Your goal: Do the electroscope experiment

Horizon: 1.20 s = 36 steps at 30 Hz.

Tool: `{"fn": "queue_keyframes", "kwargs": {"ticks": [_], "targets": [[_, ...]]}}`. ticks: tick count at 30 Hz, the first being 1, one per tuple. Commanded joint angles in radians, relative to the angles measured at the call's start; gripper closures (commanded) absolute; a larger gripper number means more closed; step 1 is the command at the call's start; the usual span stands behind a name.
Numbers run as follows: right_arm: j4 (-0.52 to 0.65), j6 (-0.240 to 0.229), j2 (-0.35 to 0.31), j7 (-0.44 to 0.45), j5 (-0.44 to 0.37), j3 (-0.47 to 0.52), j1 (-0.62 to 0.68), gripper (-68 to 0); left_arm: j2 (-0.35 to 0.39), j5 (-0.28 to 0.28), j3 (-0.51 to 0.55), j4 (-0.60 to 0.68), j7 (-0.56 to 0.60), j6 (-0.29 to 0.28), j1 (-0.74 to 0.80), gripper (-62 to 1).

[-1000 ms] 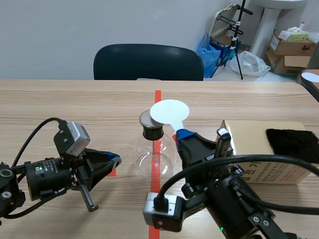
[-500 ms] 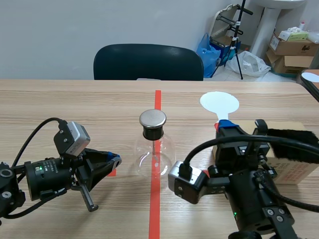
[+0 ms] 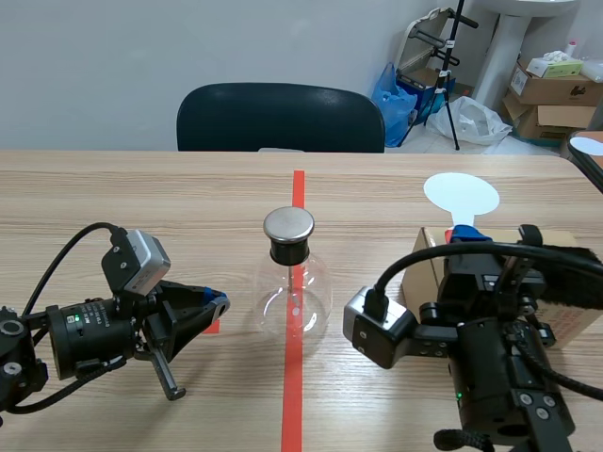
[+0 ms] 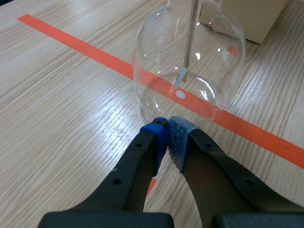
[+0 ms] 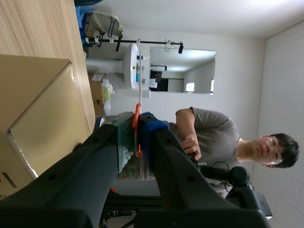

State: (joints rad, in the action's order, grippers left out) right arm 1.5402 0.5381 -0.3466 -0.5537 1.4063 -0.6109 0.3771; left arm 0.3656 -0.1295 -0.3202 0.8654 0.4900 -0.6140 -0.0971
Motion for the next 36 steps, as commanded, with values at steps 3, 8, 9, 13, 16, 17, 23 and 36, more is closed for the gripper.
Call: {"fn": "queue_keyframes", "kwargs": {"ticks": [3,8,9,13,16,17,23,36], "targets": [[0.005,0.014,-0.011,-0.009,0.006,0.004,-0.014,-1.0,-0.005,0.014,0.006,0.017,0.018,-0.002,-0.005,-3.2],[0.005,0.014,-0.011,-0.003,0.006,0.004,-0.014,-1.0,-0.005,0.014,0.006,0.017,0.018,-0.002,-0.005,-3.2],[0.005,0.014,-0.011,0.004,0.006,0.004,-0.014,-1.0,-0.005,0.014,0.006,0.017,0.018,-0.002,-0.005,-3.2],[0.005,0.014,-0.011,0.048,0.006,0.004,-0.014,-1.0,-0.005,0.014,0.006,0.017,0.018,-0.002,-0.005,-3.2],[0.005,0.014,-0.011,0.103,0.006,0.004,-0.014,-1.0,-0.005,0.014,0.006,0.017,0.018,-0.002,-0.005,-3.2],[0.005,0.014,-0.011,0.125,0.006,0.004,-0.014,-1.0,-0.005,0.014,0.006,0.017,0.018,-0.002,-0.005,-3.2],[0.005,0.014,-0.011,0.274,0.006,0.004,-0.014,-1.0,-0.005,0.014,0.006,0.017,0.018,-0.002,-0.005,-3.2],[0.005,0.014,-0.011,0.589,0.005,0.004,-0.014,-1.0,-0.005,0.014,0.006,0.017,0.018,-0.002,-0.005,-3.2]]}}
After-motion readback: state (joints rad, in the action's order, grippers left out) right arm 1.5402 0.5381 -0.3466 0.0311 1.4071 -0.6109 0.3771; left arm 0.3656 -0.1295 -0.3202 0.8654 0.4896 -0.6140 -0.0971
